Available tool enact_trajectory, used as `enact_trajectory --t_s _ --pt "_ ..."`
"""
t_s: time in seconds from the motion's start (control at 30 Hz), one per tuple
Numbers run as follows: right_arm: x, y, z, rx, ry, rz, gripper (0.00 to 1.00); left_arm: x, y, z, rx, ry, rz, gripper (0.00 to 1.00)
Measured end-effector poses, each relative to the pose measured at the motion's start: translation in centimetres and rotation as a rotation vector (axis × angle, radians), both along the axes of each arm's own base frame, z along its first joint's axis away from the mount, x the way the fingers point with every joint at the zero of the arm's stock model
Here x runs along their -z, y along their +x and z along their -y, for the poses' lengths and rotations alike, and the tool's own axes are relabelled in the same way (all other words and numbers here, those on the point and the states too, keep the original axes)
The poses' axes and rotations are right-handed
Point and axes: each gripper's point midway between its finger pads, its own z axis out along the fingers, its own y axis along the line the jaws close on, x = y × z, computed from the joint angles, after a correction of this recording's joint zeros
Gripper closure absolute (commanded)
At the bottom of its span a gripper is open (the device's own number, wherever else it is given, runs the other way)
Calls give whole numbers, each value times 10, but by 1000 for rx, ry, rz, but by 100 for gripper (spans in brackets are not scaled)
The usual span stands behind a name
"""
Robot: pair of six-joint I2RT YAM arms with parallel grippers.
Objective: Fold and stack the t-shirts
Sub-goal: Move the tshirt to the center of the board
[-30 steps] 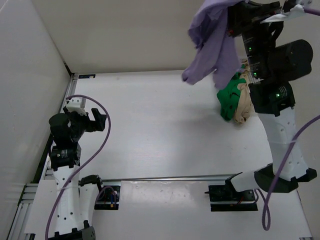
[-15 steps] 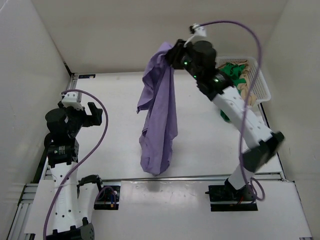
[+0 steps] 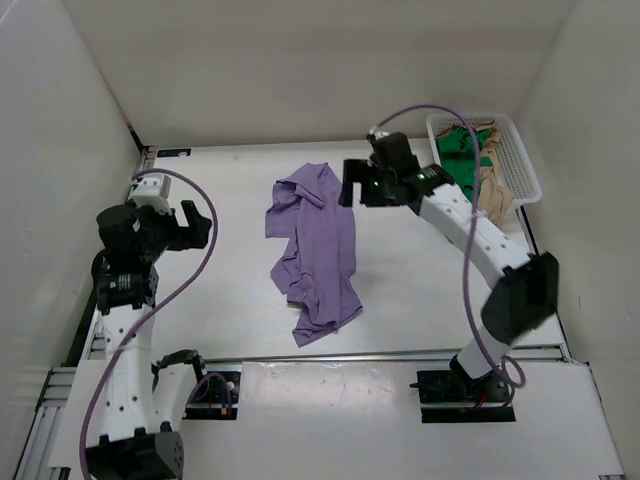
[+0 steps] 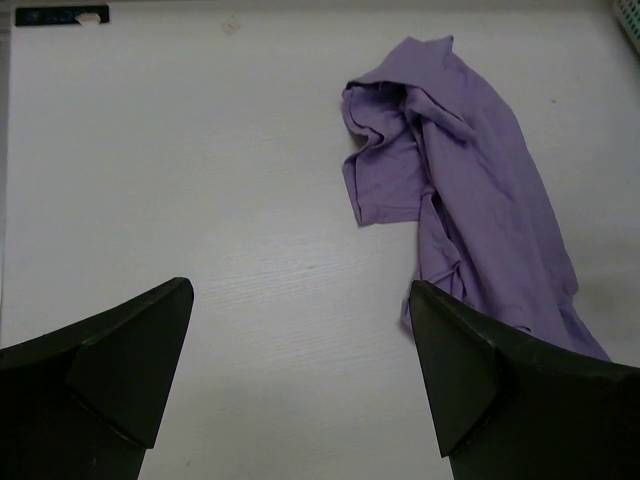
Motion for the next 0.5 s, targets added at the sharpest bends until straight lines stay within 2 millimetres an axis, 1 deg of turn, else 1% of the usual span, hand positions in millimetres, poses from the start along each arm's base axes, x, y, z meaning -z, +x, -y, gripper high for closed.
enact_trajectory --t_s 0.03,0.07,0.1,0.13,0.17,0.23,0.3,0.33,0.37,0.4,0.43,0.5 --pt "8 -20 12 -10 -16 -26 9 7 3 2 11 -7 -26 0" --pt "16 -35 19 -19 -25 -42 19 17 8 4 23 -15 -65 0" --pt "24 -47 26 -27 -37 -57 24 28 13 8 39 -23 -115 1" --pt "38 -61 33 -34 -52 -90 29 39 21 13 55 -26 -168 4" --pt "53 -71 36 -40 -64 -124 37 52 30 19 73 -25 -222 4" --pt "91 -95 40 -58 -89 -215 41 75 49 33 107 -12 -331 4" --pt "129 -119 44 -72 -124 -319 41 100 68 51 148 7 -426 5" --pt "143 -131 46 -81 -140 -360 41 110 76 59 163 19 -465 7" --pt "154 -140 46 -93 -156 -394 41 118 84 66 178 28 -494 8" --pt "161 -147 45 -106 -167 -414 41 127 94 73 188 44 -527 14" --pt "165 -152 42 -118 -172 -426 39 134 103 79 195 54 -548 17" --pt "166 -157 30 -156 -169 -418 39 151 128 89 198 82 -576 21"
